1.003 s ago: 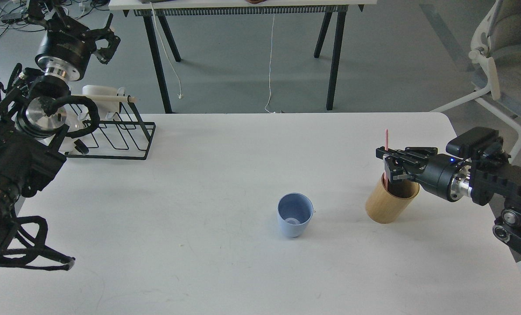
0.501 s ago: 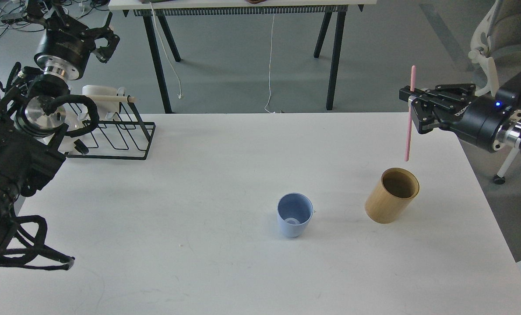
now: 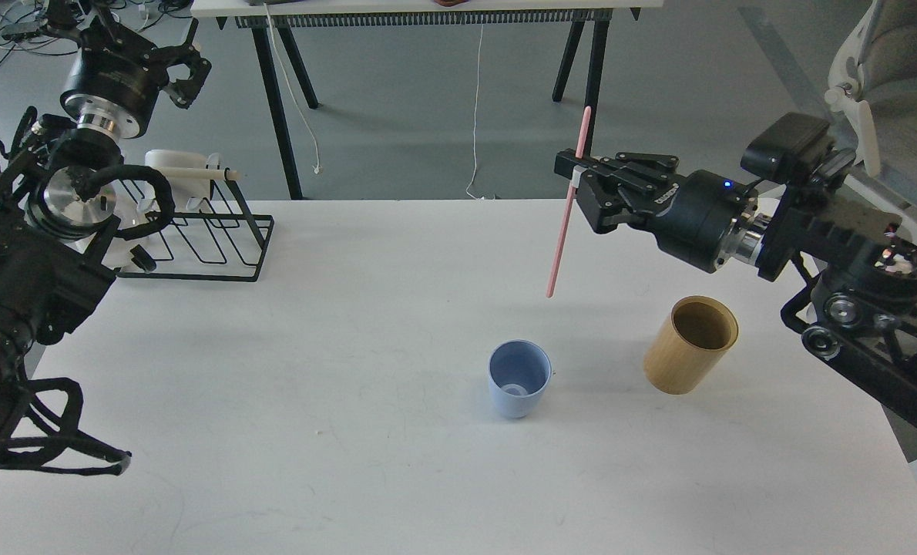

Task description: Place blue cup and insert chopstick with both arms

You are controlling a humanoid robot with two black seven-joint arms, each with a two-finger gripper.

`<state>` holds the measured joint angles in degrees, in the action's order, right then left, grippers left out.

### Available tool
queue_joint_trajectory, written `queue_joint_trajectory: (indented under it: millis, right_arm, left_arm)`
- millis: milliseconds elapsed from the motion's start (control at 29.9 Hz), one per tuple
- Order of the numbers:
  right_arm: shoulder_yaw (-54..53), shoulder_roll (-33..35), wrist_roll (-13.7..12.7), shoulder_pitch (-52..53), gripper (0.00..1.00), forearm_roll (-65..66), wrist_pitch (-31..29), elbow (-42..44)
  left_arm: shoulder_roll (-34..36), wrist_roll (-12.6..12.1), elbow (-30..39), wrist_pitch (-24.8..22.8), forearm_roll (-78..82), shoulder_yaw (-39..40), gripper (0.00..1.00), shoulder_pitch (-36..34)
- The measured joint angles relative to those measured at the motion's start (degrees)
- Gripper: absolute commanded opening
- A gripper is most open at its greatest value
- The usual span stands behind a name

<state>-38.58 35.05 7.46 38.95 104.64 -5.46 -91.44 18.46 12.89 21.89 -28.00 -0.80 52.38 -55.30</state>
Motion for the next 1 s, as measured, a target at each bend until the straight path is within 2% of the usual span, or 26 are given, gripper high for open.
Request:
queue_joint_trajectory:
  millis: [167, 702, 1003]
  right_arm:
    - [4.15, -3.79, -0.79, -1.47, 0.04, 1.14, 0.0, 0.61]
    - [6.33, -6.08, -1.58, -6.19, 0.04, 5.49, 0.0, 3.47]
    - [7.35, -7.32, -2.82, -6.91, 0.11, 5.58, 0.0, 5.13]
  left_arm:
    - [-0.01, 0.0, 0.0, 0.0, 0.0, 0.0, 1.0, 0.0]
    - [0.03, 0.04, 0.0, 0.0, 0.03, -0.05, 1.0, 0.01]
    - [0.05, 0.04, -0.02, 0.0, 0.03, -0.09, 1.0, 0.12]
